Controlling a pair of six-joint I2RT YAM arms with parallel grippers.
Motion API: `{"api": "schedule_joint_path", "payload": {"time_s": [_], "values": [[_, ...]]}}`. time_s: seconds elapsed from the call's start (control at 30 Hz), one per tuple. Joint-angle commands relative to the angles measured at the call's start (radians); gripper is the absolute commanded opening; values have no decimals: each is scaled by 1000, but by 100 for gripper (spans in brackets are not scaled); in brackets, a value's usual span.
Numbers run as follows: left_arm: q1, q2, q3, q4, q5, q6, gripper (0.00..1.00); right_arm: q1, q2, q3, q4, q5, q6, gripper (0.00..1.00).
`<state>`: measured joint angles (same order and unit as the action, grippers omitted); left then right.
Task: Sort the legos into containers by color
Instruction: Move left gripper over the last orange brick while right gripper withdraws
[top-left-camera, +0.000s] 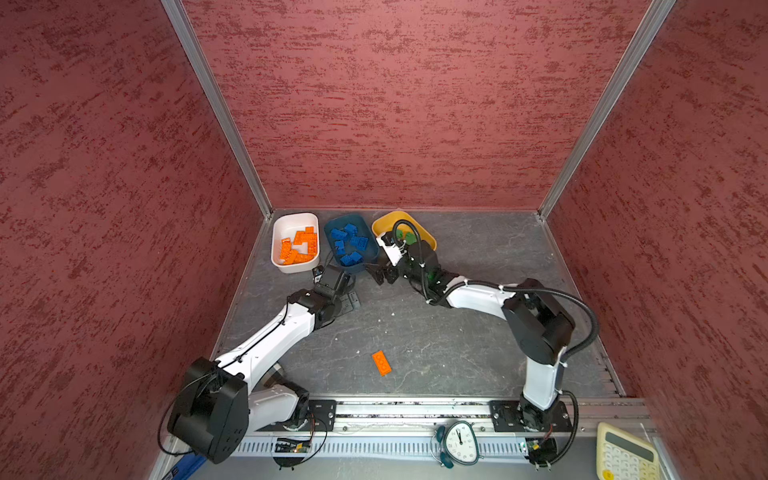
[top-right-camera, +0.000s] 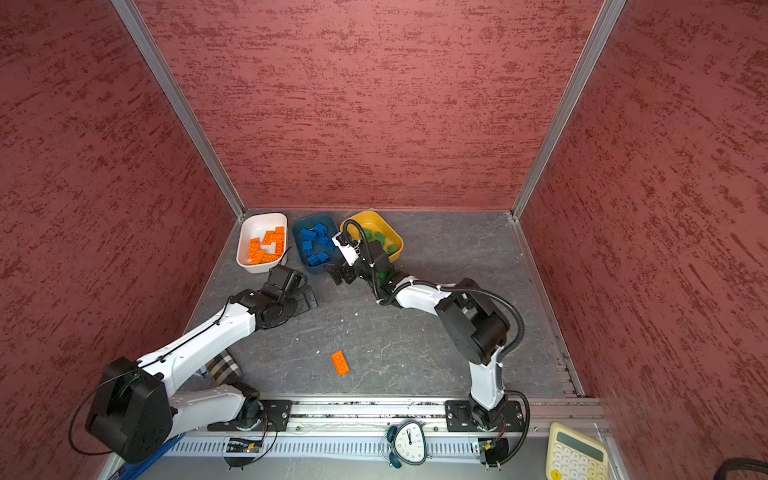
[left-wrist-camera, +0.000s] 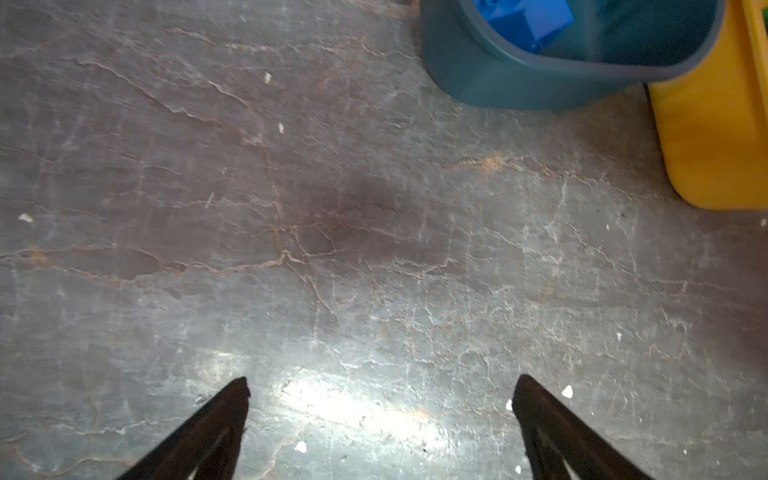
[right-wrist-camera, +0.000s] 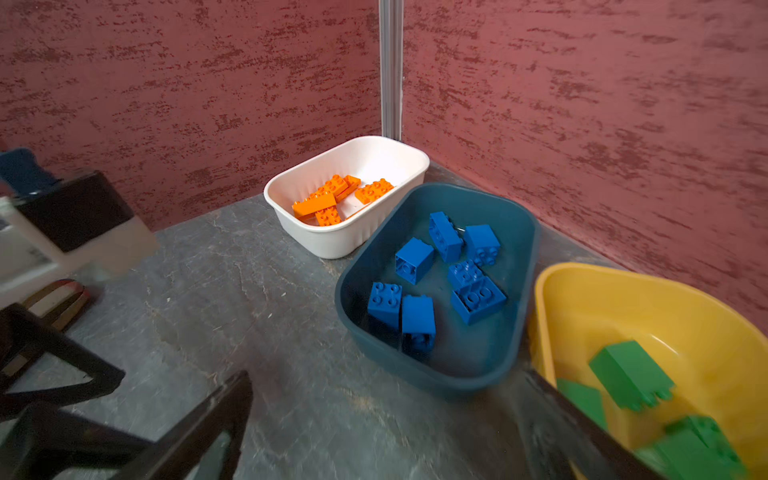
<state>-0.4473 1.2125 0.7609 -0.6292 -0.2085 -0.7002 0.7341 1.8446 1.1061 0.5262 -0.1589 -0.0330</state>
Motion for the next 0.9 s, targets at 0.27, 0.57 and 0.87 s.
{"api": "schedule_joint_path", "payload": {"time_s": [0.27,0.57,0.87], "values": [[-184,121,172,-139,130,294,99,-19,-310,-313,-4,506,253,99],[-360,240,256,-243,210,615,99,-84,-384,-415,59,693,433,99],[-512,372,328,-336,180,723,100,-117,-386,-425,-18,716,503,99]]}}
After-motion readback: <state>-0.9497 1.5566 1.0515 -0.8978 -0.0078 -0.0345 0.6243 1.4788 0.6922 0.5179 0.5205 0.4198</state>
